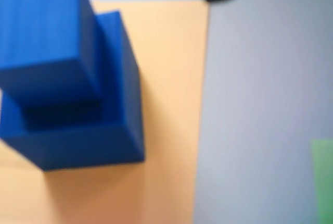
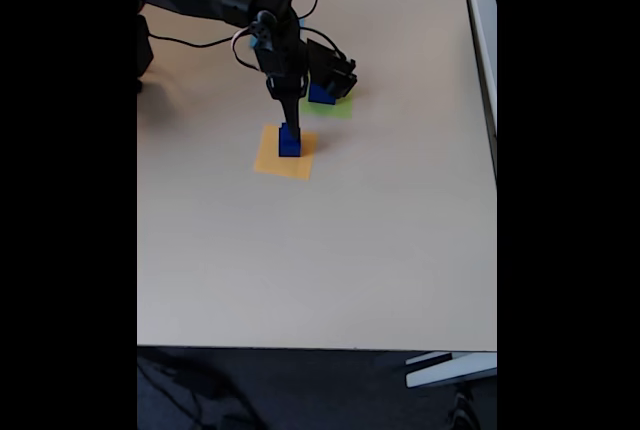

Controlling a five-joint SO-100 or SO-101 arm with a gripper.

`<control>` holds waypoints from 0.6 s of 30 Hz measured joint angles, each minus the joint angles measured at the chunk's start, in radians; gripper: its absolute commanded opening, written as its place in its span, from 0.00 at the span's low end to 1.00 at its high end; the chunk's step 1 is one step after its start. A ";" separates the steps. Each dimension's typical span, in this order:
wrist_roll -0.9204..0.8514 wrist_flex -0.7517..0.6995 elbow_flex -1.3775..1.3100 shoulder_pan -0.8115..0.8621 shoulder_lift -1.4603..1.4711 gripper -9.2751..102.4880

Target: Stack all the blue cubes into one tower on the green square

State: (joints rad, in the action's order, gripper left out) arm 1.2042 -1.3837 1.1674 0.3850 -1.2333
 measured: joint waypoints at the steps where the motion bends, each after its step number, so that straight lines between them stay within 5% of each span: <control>1: 0.000 0.000 0.000 0.000 0.005 0.40; 18: -0.067 -0.009 0.000 0.031 0.084 0.40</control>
State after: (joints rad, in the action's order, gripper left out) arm 1.1367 -1.3929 1.1674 0.4157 -1.1490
